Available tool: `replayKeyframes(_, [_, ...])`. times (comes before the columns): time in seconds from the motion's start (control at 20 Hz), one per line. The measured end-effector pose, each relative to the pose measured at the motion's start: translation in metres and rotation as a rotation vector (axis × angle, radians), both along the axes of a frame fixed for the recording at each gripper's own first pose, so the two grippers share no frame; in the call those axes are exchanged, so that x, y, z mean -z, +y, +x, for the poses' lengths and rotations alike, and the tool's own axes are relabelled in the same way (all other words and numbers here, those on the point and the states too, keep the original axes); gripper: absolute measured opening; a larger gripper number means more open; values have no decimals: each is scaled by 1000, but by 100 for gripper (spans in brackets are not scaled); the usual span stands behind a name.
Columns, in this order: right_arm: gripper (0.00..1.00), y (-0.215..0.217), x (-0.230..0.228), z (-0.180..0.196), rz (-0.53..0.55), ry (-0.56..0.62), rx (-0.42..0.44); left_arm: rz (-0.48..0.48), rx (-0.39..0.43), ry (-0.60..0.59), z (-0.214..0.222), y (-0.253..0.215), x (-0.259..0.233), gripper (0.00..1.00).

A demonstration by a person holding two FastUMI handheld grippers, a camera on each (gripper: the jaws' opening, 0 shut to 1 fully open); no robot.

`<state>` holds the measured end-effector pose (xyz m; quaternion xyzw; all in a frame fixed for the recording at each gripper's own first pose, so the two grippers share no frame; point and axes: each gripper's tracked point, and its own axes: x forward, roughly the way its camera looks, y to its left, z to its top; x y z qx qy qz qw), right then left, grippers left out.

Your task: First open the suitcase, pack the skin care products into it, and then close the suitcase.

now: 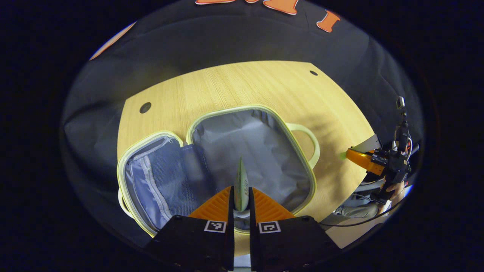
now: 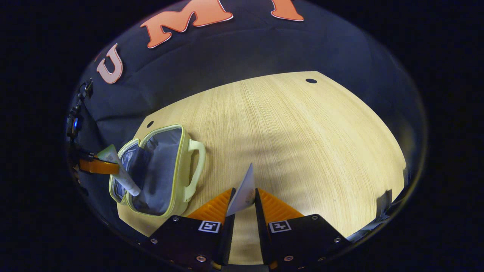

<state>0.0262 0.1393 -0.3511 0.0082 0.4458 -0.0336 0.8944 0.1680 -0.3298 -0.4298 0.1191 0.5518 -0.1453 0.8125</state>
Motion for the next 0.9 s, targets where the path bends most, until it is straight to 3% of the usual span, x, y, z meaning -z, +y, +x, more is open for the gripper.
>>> replayKeyframes(0.25, [33, 1, -6, -14, -23, -2, 52, -8, 14, 51, 2, -2, 18, 19])
replayKeyframes(0.35, [33, 0, -10, -13, -31, -3, 66, -6, 21, 36, 5, -1, 17, 26])
replayKeyframes(0.4, [33, 0, -10, -12, -30, -4, 71, -5, 32, 25, 7, 0, 17, 45])
replayKeyframes(0.5, [33, 3, -14, -9, -32, -8, 72, 7, 46, 1, 13, 6, 14, 62])
replayKeyframes(0.6, [33, 5, -17, -4, -39, -9, 67, 7, 53, -18, 15, 7, 10, 90])
replayKeyframes(0.65, [33, 5, -20, -3, -42, -9, 63, 3, 54, -29, 17, 7, 7, 96])
replayKeyframes(0.9, [33, 13, -42, 9, -51, -13, 27, -22, 29, -87, 18, 12, -4, 96])
